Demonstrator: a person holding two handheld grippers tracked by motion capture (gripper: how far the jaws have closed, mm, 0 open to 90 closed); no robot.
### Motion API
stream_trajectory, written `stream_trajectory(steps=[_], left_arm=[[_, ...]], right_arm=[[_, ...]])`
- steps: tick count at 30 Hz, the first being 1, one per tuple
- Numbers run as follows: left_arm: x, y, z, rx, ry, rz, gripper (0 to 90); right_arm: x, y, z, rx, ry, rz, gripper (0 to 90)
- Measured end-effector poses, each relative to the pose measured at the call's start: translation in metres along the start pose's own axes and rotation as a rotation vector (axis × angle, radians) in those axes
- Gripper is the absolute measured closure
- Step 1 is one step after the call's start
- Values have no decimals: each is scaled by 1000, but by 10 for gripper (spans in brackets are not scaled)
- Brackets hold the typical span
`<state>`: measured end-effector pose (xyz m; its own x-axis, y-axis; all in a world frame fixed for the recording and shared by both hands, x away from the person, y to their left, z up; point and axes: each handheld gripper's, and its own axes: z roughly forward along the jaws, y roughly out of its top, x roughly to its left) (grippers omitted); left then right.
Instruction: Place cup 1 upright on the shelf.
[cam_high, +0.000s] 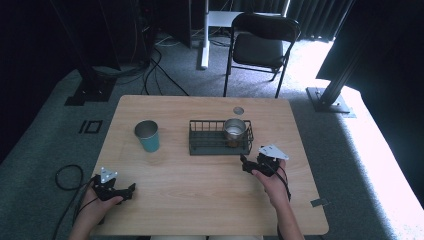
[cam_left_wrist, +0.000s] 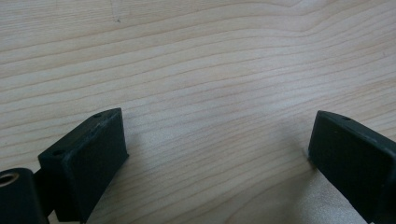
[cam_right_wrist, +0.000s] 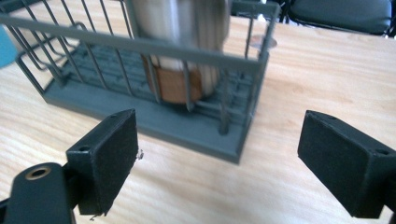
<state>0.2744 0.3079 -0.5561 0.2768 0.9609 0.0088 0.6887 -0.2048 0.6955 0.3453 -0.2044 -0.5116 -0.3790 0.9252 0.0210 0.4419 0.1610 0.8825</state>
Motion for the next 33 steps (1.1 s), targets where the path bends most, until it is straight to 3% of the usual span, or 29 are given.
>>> stream_trajectory(steps=[13, 20, 33], left_arm=[[0, 0, 0, 0, 0, 0, 50], [0, 0, 0, 0, 0, 0, 50], [0, 0, 0, 0, 0, 0, 50]], right_arm=[[-12, -31, -9, 46, -4, 52, 118], [-21, -42, -16, 76, -36, 59, 118], [-37, -61, -29, 138, -85, 18, 117]])
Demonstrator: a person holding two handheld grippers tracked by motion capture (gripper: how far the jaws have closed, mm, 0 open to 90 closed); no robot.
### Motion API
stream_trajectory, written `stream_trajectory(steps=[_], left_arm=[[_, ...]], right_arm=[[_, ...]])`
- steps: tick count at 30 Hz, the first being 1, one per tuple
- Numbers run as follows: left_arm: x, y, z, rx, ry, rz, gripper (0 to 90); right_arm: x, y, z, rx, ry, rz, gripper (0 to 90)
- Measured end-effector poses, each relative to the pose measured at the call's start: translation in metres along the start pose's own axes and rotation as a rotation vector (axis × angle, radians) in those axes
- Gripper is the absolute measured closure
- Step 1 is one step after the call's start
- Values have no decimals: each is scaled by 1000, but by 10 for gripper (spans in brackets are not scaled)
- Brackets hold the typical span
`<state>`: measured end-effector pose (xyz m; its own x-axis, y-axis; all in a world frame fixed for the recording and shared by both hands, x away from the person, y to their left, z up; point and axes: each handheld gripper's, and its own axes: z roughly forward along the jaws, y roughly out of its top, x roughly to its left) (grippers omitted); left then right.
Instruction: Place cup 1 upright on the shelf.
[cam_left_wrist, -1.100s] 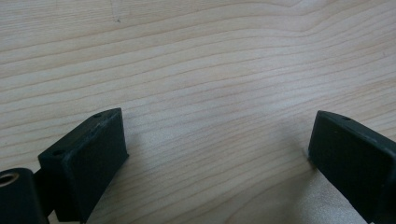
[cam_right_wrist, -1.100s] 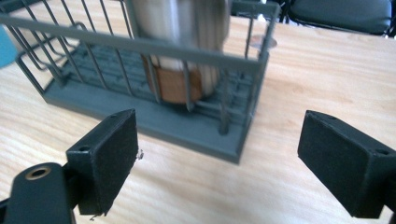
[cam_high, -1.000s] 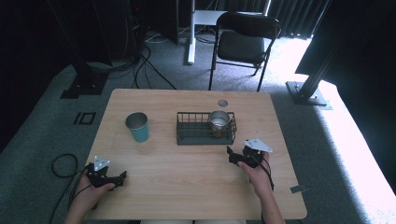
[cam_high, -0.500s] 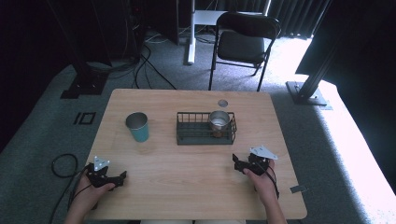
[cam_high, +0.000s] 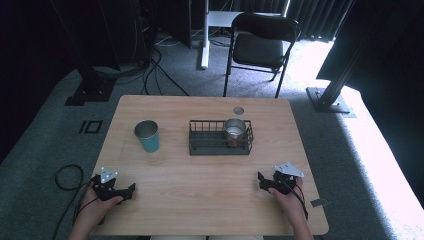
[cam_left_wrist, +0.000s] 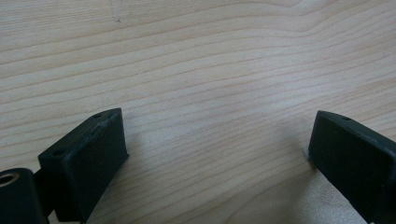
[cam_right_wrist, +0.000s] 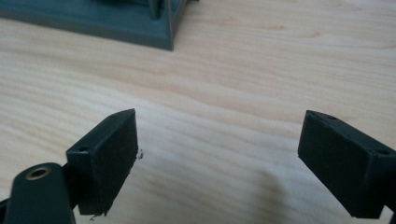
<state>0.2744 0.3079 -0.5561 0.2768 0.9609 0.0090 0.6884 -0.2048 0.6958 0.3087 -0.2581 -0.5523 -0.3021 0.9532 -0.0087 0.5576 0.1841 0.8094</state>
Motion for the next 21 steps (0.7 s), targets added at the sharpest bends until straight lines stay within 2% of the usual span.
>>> stream_trajectory(steps=[4, 8, 13, 15, 16, 18, 21], left_arm=[[0, 0, 0, 0, 0, -1, 50], [0, 0, 0, 0, 0, -1, 50], [0, 0, 0, 0, 0, -1, 50], [0, 0, 0, 0, 0, -1, 50], [0, 0, 0, 0, 0, 0, 50], [0, 0, 0, 0, 0, -1, 50], [0, 0, 0, 0, 0, -1, 50]], right_arm=[[-3, -4, -3, 11, 6, 7, 117], [-7, -8, -7, 39, -9, -7, 117], [-12, -13, -11, 79, -5, -12, 118], [-12, -13, -11, 79, -5, -12, 118], [-15, -16, -12, 125, 13, -12, 118], [-16, -17, -13, 133, 17, 8, 111], [-16, -17, -13, 135, 22, 1, 103]])
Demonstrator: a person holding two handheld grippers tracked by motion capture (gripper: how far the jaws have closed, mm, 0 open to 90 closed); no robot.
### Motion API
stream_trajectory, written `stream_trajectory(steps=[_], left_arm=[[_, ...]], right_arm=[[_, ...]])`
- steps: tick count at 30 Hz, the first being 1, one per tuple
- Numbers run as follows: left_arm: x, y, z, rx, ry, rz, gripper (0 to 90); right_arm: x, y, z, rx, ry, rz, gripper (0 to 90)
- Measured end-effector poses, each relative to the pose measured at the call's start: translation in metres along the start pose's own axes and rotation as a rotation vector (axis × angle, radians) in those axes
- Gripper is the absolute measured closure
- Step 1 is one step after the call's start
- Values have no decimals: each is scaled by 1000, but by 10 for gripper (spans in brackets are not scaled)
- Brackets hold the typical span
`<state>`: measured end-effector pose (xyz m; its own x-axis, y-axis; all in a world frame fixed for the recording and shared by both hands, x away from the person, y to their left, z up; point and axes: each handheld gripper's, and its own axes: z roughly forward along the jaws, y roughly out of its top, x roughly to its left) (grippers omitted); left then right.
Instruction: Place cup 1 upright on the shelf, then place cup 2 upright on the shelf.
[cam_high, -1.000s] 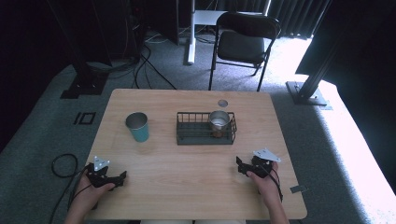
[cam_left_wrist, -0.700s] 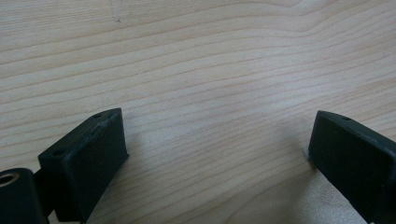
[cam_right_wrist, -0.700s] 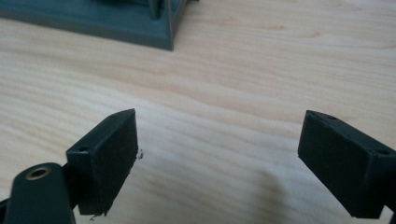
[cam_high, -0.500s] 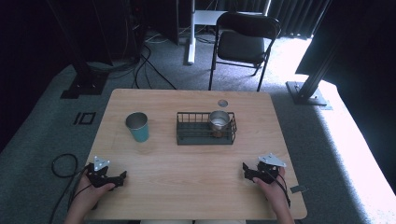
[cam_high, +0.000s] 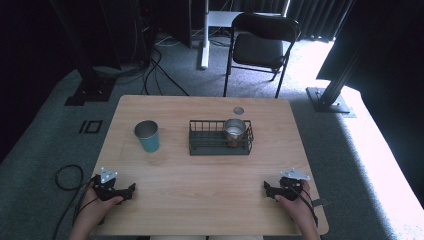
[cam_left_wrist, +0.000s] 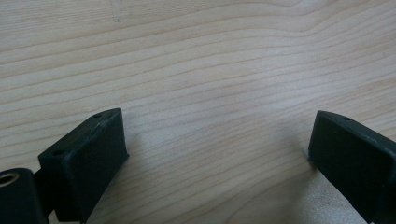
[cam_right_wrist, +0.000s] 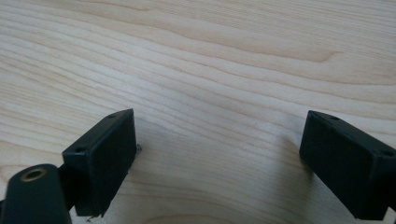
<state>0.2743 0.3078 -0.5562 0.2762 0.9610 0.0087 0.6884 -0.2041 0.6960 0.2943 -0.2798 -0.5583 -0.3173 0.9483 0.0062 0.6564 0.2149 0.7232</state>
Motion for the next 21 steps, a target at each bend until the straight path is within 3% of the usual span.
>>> stream_trajectory(steps=[21], left_arm=[[0, -1, -1, 2, -9, 8, 50]], right_arm=[[0, 1, 0, 0, 4, 0, 103]])
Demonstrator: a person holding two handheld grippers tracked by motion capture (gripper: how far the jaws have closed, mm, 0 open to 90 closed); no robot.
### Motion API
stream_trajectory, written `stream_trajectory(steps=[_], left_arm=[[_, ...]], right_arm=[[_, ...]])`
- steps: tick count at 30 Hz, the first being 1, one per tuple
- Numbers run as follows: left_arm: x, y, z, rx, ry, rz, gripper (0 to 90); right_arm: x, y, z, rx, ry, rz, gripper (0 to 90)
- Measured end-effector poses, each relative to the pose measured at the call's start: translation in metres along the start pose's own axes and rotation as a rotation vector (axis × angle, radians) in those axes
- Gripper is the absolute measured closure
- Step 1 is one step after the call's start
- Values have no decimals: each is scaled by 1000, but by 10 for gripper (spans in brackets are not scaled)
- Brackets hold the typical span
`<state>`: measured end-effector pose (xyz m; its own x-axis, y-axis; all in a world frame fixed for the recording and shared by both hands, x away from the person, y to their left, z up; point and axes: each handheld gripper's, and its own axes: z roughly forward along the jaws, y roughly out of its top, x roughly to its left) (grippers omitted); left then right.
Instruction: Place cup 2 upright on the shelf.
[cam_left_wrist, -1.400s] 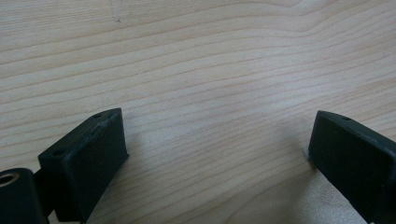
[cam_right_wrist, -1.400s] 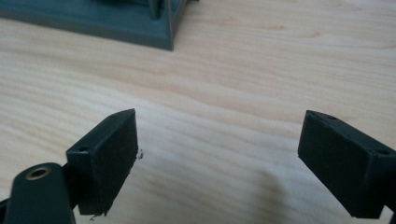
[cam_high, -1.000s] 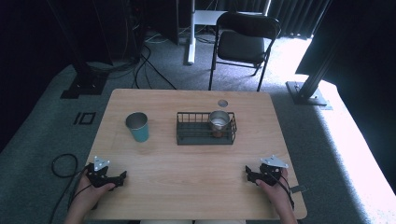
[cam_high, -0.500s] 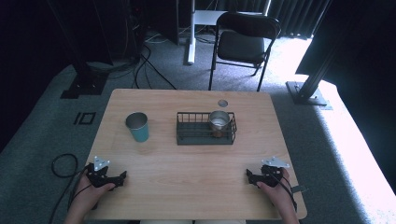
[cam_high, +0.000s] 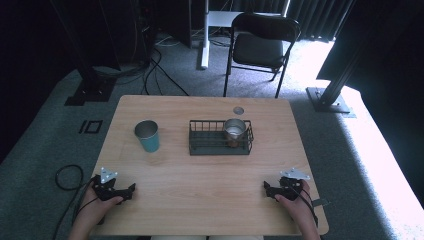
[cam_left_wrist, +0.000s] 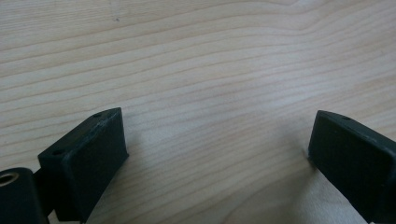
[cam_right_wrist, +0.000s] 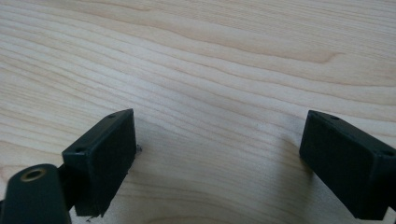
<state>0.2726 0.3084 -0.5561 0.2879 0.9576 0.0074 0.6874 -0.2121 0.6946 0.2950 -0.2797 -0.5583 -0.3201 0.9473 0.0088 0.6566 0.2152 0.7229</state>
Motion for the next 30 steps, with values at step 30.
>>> stream_trajectory(steps=[30], left_arm=[[-9, 10, -2, -66, -166, 123, 59]], right_arm=[[0, 0, 0, 0, 0, 0, 103]])
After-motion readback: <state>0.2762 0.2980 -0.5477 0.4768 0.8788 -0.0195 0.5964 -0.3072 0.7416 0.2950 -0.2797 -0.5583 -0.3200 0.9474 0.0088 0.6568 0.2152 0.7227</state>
